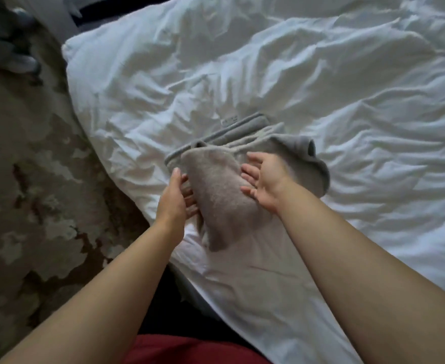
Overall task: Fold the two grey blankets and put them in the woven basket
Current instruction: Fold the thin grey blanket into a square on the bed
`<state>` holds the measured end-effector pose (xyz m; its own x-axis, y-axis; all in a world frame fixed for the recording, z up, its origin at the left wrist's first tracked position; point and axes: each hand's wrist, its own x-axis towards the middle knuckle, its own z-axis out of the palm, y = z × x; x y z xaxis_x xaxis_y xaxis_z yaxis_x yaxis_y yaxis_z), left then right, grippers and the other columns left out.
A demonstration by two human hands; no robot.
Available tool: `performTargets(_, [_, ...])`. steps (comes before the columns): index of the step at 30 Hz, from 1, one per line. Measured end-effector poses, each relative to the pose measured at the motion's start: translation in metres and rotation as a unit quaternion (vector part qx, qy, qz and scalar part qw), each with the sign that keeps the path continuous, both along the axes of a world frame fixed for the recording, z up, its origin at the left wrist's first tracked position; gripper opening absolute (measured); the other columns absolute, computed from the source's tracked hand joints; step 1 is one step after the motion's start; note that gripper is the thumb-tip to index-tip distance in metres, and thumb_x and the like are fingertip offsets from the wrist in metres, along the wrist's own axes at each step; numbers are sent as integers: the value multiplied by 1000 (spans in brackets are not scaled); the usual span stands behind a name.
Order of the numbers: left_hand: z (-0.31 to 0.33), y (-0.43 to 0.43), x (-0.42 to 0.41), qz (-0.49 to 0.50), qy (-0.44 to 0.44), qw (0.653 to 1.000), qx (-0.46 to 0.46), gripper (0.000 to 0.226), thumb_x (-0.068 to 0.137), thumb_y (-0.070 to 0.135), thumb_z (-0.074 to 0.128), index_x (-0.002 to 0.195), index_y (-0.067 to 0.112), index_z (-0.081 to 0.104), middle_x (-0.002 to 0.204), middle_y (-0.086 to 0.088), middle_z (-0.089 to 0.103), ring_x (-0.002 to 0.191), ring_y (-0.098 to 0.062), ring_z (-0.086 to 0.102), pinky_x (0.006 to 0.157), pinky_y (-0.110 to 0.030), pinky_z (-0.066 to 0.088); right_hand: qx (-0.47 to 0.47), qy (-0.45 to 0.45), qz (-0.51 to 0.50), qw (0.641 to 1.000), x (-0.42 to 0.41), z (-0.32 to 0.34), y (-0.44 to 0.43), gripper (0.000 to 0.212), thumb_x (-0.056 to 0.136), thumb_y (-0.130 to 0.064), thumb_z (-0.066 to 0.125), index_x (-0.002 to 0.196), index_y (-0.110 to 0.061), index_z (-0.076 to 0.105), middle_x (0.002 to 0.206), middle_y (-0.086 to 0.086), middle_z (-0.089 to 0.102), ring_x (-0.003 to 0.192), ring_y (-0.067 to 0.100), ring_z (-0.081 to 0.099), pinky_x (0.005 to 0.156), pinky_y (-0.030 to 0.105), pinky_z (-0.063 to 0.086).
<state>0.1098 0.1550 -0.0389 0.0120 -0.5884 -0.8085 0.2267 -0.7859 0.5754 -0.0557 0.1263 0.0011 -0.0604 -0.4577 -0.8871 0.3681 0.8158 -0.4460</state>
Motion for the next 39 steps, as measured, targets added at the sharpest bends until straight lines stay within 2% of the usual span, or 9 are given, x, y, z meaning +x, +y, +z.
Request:
performTargets(4, [1, -15, 0, -148, -23, 986, -80, 65, 61, 62, 77, 116, 39, 50, 113, 7, 65, 91, -8, 69, 64, -23, 57, -23, 85, 191, 978, 14, -29, -5, 39, 91, -7, 43, 125, -17, 60, 105, -1, 66, 87, 9, 55, 64, 25, 35])
performTargets(8, [-16, -24, -21, -234, -241, 933, -130, 76, 66, 37, 78, 131, 27, 41, 110, 8, 61, 99, -13, 59, 85, -30, 49, -94, 153, 185, 966, -6, -45, 4, 49, 84, 10, 48, 125, -13, 60, 117, 7, 66, 88, 11, 60, 67, 19, 47])
performTargets(12, [-27, -28, -16, -150, -190, 961, -136, 56, 72, 28, 65, 124, 31, 44, 111, 14, 60, 104, -10, 58, 88, -31, 50, -109, 539, 214, 807, -68, -56, 1, 65, 74, -16, 74, 134, -14, 50, 133, 11, 51, 121, 25, 50, 106, 32, 38])
performTargets(15, [-33, -20, -5, -99, -95, 978, -159, 50, 77, 20, 66, 121, 31, 46, 113, 12, 60, 105, -2, 58, 83, -17, 48, -41, 441, 162, 882, -101, -60, -14, 86, 68, -33, 84, 139, -14, 39, 133, 6, 52, 117, 23, 53, 105, 39, 42])
performTargets(18, [-39, -11, 8, -61, -67, 985, -147, 46, 84, 12, 65, 123, 32, 50, 115, 10, 64, 108, -4, 60, 89, -23, 49, -27, 267, 178, 947, -114, -55, -30, 66, 60, -33, 84, 117, -7, 61, 112, 12, 69, 98, 25, 67, 93, 40, 52])
performTargets(26, [-29, -16, 10, -20, -191, 981, -16, 51, 82, 40, 67, 126, 20, 49, 116, 0, 64, 110, -19, 59, 91, -33, 47, -117, 350, 154, 917, -84, -54, -59, 30, 74, -32, 81, 96, -15, 69, 91, -2, 72, 87, 18, 68, 75, 27, 51])
performTargets(29, [-19, -30, 10, -163, -366, 916, -41, 74, 77, 38, 69, 137, 19, 31, 134, -9, 45, 119, -28, 47, 96, -36, 41, -39, 420, 176, 889, -75, -74, -56, 54, 74, -43, 78, 114, -9, 64, 109, 8, 68, 102, 27, 63, 89, 37, 50])
performTargets(34, [-21, -64, 11, -486, -467, 694, -254, 73, 79, 55, 59, 142, 28, 34, 144, 0, 40, 136, -24, 29, 112, -46, 20, -36, 463, 178, 868, -70, -82, -56, 54, 74, -49, 74, 110, -11, 64, 110, 13, 69, 103, 33, 62, 91, 45, 50])
performTargets(39, [-28, -101, 14, -538, -380, 696, -285, 24, 91, 46, 54, 96, 22, 52, 108, -9, 65, 101, -32, 59, 71, -31, 35, -47, 500, 150, 852, -75, -88, -54, 46, 79, -51, 68, 103, -13, 64, 108, 13, 69, 103, 34, 62, 84, 37, 49])
